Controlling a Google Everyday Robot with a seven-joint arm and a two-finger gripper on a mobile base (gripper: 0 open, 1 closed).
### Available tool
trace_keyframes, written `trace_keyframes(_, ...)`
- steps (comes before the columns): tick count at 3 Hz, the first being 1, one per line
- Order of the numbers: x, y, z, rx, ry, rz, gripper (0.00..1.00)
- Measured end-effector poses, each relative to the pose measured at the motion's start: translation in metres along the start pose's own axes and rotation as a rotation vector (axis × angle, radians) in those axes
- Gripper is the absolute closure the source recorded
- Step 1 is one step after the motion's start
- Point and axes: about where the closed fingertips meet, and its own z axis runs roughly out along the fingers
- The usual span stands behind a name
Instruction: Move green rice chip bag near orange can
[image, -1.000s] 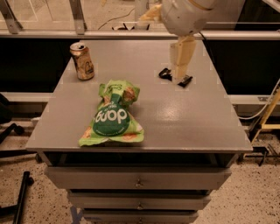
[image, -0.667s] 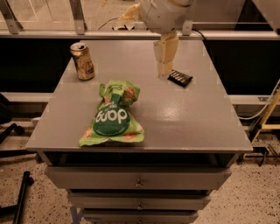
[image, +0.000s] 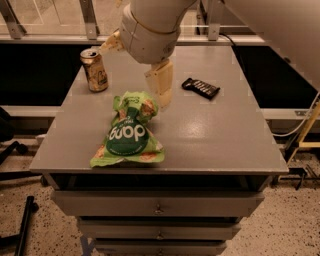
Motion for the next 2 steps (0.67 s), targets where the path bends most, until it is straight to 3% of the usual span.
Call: trace_keyframes(2, -0.006, 0.005, 0.023, -0.010, -0.054, -0.007, 0.00)
